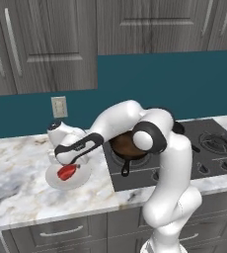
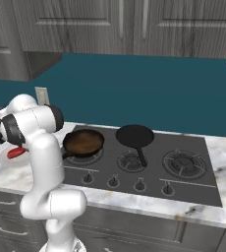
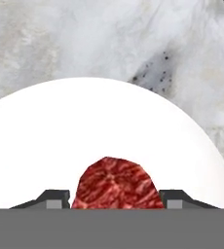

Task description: Place one of the steaks on the plate and the other in the bowl. Then place the bowl in the fridge.

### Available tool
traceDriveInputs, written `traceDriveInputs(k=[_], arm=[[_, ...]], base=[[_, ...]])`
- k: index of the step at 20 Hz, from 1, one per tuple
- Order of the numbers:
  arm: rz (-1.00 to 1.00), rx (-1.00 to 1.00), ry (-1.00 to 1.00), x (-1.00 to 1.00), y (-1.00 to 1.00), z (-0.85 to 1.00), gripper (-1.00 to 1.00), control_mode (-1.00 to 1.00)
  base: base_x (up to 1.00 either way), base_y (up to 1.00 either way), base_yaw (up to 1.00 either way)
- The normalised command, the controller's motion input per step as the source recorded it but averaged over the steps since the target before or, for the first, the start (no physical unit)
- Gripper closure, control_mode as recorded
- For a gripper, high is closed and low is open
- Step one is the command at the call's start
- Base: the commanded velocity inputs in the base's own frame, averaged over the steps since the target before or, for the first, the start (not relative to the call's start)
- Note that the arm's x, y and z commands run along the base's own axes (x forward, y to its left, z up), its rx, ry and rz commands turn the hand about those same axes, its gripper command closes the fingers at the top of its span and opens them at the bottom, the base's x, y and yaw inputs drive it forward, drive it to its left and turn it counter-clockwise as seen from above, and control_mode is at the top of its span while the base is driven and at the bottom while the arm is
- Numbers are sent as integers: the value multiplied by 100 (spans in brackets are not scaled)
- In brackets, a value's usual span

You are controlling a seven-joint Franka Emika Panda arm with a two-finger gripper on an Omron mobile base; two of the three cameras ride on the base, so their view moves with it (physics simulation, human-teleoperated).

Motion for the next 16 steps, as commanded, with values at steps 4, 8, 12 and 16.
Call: traceDriveInputs(k=[4, 8, 12, 16], arm=[[0, 0, 0, 0, 1, 0, -100, -100], [0, 0, 0, 0, 0, 0, -100, -100], [0, 0, 0, -10, -11, 9, -100, -100], [-1, 1, 1, -26, -54, 58, -100, -100]], base=[[0, 0, 0], [0, 0, 0], [0, 0, 0], [0, 0, 0]])
